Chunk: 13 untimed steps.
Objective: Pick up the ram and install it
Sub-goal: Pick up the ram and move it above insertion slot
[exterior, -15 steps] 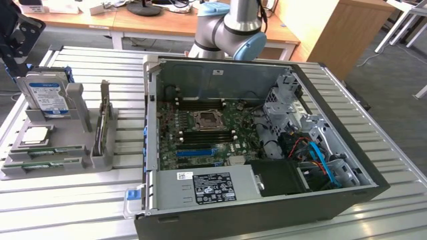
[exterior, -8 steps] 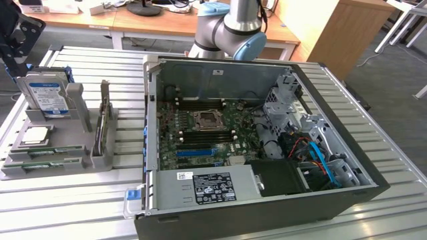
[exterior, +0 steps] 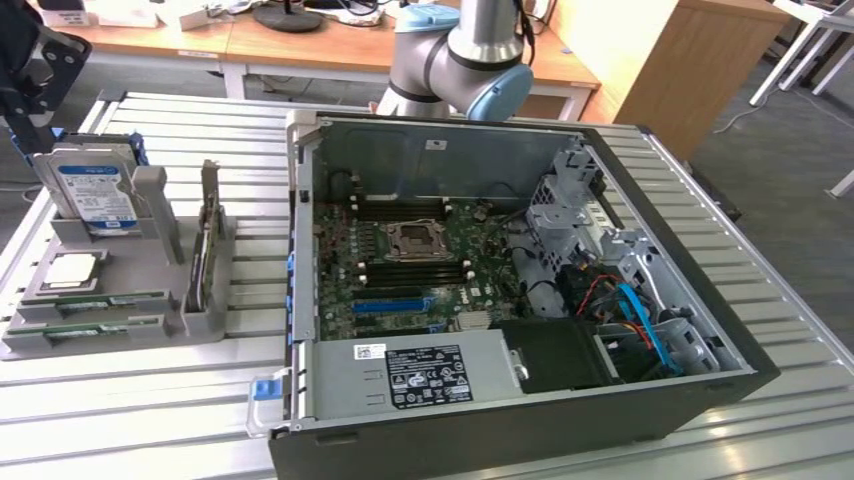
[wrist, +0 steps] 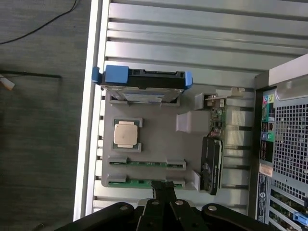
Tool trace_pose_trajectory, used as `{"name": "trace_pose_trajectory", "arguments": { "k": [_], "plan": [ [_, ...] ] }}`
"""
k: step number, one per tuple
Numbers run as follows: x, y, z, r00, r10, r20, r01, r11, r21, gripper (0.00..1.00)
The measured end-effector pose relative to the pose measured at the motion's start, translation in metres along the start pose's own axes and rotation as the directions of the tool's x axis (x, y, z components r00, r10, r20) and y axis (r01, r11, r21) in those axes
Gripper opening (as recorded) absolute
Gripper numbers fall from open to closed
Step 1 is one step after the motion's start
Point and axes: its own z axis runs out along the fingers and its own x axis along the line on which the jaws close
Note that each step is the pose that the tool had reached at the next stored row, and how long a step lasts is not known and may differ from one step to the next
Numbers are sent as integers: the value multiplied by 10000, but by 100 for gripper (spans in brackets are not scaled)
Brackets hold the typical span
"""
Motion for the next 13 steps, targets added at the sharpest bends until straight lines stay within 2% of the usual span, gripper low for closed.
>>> {"name": "trace_pose_trajectory", "arguments": {
  "k": [7, 13],
  "plan": [
    [0, 0, 0, 9987, -502, -22, 502, 9987, -12, 11],
    [0, 0, 0, 9937, -1123, -49, 1123, 9937, -29, 11]
  ]
}}
